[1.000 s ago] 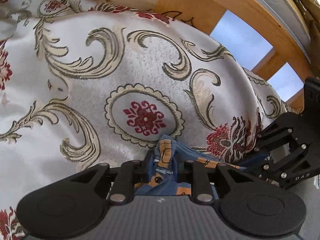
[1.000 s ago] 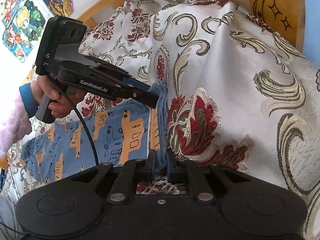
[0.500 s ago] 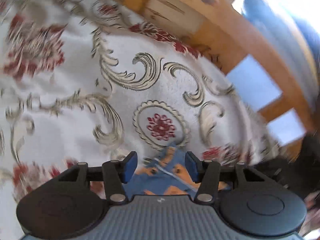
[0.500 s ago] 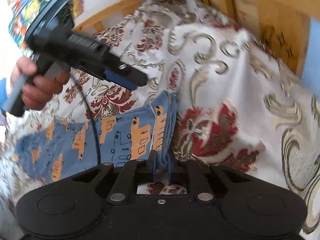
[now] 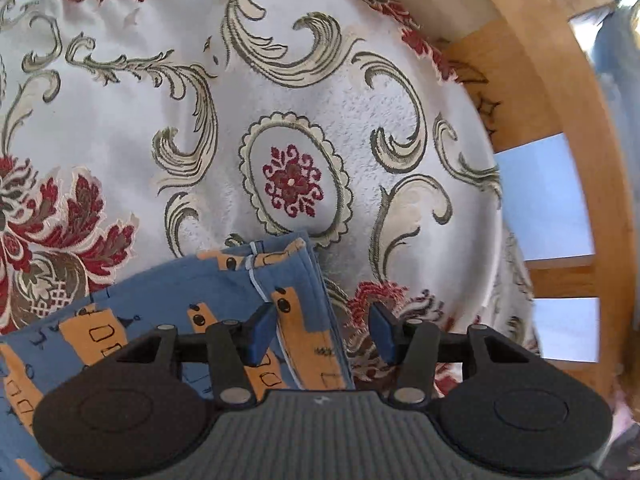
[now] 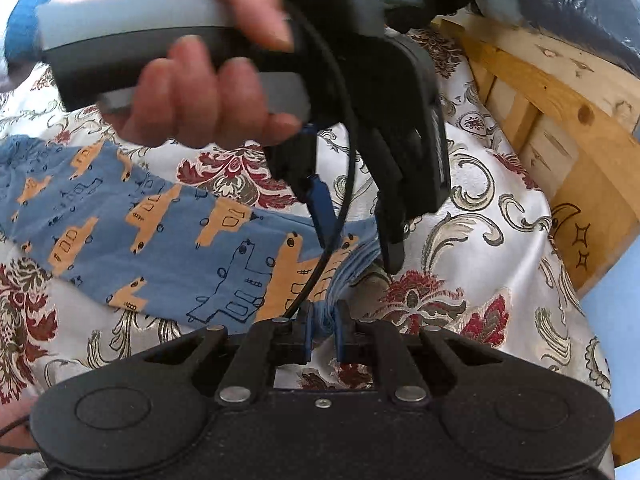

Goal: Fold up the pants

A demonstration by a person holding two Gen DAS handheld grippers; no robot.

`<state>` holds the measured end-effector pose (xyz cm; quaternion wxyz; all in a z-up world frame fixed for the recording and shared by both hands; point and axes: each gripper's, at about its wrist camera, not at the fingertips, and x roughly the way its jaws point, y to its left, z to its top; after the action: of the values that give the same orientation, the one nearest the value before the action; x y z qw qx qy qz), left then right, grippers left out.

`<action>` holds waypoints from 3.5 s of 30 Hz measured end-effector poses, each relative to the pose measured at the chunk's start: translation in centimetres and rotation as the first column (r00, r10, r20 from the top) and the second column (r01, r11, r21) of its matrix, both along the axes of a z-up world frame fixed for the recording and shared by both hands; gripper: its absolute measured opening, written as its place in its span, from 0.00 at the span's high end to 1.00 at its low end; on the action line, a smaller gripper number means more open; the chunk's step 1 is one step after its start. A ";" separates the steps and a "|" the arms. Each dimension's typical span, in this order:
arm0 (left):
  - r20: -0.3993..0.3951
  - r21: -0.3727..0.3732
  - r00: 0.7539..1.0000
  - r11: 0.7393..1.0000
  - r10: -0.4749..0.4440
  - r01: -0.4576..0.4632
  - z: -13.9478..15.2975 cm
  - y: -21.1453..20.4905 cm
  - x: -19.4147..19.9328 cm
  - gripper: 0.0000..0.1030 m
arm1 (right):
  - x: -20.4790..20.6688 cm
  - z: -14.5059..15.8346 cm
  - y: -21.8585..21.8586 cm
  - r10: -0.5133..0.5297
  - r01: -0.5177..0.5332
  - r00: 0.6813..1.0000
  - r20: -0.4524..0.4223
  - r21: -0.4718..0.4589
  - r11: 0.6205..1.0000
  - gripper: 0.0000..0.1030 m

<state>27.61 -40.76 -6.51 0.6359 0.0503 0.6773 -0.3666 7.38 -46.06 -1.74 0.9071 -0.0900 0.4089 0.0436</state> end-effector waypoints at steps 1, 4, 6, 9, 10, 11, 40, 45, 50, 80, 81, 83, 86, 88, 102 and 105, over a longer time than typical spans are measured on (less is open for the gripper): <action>0.027 0.032 1.000 0.999 -0.010 0.009 0.1 -0.5 -0.3 0.47 | 0.0 0.0 0.0 0.002 -0.002 1.000 0.000 -0.002 1.000 0.90; 0.087 0.106 0.996 0.994 -0.028 0.019 0.2 -1.6 -0.8 0.50 | 0.0 0.0 -0.1 0.009 -0.009 1.000 -0.001 -0.011 1.000 0.90; 0.126 0.149 0.991 0.989 -0.041 0.022 0.2 -2.2 -1.0 0.52 | 0.0 0.0 0.1 0.015 -0.015 1.000 -0.002 -0.022 1.000 0.90; 0.154 0.189 0.985 0.981 -0.071 0.041 0.3 -3.2 -1.6 0.52 | 0.0 -0.1 0.3 0.023 -0.023 1.000 -0.007 -0.039 0.999 0.90; 0.161 0.201 0.984 0.979 -0.081 0.047 0.4 -3.6 -1.8 0.52 | 0.0 -0.2 0.4 0.026 -0.026 1.000 -0.007 -0.046 0.999 0.90; 0.169 0.213 0.981 0.976 -0.092 0.055 0.4 -4.1 -2.1 0.52 | 0.0 -0.2 0.5 0.028 -0.028 1.000 -0.007 -0.054 0.998 0.90; 0.019 -0.192 0.997 0.979 0.076 -0.071 4.9 7.4 -0.1 0.91 | 0.6 5.4 8.0 0.070 -0.066 0.995 0.070 -0.059 0.996 0.90; -0.012 -0.291 0.995 0.951 0.103 -0.102 5.2 13.3 0.8 0.91 | 1.1 6.8 11.7 0.098 -0.093 0.991 0.086 -0.067 0.993 0.90; -0.037 -0.363 0.988 0.920 0.147 -0.151 5.6 18.6 1.9 0.91 | 1.8 7.4 15.7 0.130 -0.123 0.987 0.091 -0.081 0.989 0.89; -0.131 -0.448 0.941 0.828 0.311 -0.336 -8.6 38.2 3.7 0.64 | 2.9 -5.8 30.5 0.269 -0.271 0.962 -0.037 -0.175 0.947 0.86; -0.137 -0.454 0.939 0.823 0.315 -0.342 -8.6 38.3 3.8 0.60 | 2.8 -5.9 30.4 0.269 -0.270 0.963 -0.034 -0.176 0.946 0.85; -0.147 -0.452 0.937 0.821 0.317 -0.349 -8.8 38.2 3.9 0.57 | 2.7 -6.0 30.4 0.265 -0.266 0.964 -0.030 -0.177 0.948 0.81; -0.125 -0.434 0.940 0.834 0.318 -0.340 -8.8 37.7 3.7 0.56 | 2.5 -6.1 30.3 0.258 -0.259 0.966 -0.032 -0.182 0.949 0.79; -0.115 -0.422 0.939 0.840 0.324 -0.341 -8.8 37.6 3.7 0.56 | 2.4 -6.3 30.3 0.255 -0.256 0.966 -0.032 -0.187 0.948 0.78; -0.076 -0.359 0.928 0.858 0.366 -0.368 -8.7 37.3 3.3 0.85 | 2.2 -6.1 30.3 0.254 -0.252 0.967 -0.015 -0.187 0.949 0.87; -0.071 -0.358 0.928 0.859 0.367 -0.367 -8.5 37.3 3.2 0.86 | 2.1 -6.0 30.4 0.255 -0.252 0.967 -0.009 -0.185 0.950 0.88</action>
<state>30.80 -3.48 -15.01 0.6921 -0.1986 0.5944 -0.3581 9.46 -15.70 -7.72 0.8847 -0.2259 0.3894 0.1210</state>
